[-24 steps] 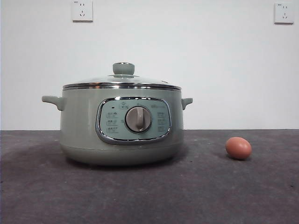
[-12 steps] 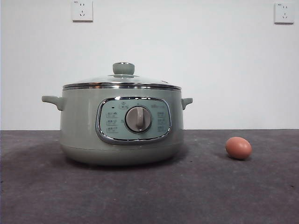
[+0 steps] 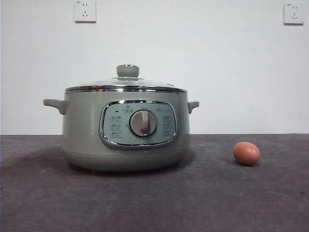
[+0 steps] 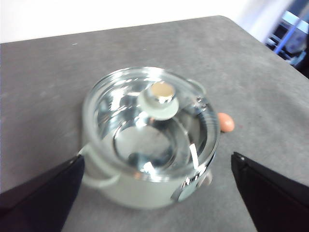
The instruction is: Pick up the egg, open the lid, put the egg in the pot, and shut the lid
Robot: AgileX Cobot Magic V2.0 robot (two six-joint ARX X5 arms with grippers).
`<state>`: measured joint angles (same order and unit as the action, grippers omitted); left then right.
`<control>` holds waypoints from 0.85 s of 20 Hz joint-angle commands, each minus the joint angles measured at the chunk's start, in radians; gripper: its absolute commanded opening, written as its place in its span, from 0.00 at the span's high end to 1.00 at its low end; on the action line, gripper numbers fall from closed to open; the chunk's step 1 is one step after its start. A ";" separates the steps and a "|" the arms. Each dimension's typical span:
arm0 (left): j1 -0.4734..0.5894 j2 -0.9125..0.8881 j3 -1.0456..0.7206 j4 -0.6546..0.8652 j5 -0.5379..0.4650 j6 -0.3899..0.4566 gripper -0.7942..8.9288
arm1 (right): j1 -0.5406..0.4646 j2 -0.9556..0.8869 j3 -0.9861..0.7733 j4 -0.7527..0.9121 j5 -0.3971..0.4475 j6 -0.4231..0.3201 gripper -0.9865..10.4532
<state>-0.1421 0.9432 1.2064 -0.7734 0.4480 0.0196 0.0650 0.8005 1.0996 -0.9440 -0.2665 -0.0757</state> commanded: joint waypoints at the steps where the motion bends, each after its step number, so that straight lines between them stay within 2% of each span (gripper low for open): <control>1: -0.065 0.097 0.048 0.044 -0.012 0.009 0.27 | 0.001 0.022 0.005 0.005 -0.010 0.002 0.42; 3: -0.124 0.195 0.107 0.065 -0.058 0.013 0.27 | 0.001 0.034 0.005 0.005 -0.024 0.004 0.42; 8: -0.238 0.436 0.271 0.067 -0.217 0.085 0.27 | 0.001 0.054 0.005 0.005 -0.026 0.004 0.42; 12: -0.275 0.599 0.357 0.093 -0.244 0.096 0.27 | 0.001 0.055 0.005 0.006 -0.026 0.004 0.42; 17: -0.283 0.718 0.367 0.169 -0.244 0.096 0.27 | 0.001 0.055 0.005 0.006 -0.026 0.004 0.42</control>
<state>-0.4221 1.6585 1.5715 -0.6117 0.2028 0.1051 0.0650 0.8555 1.0996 -0.9440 -0.2886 -0.0753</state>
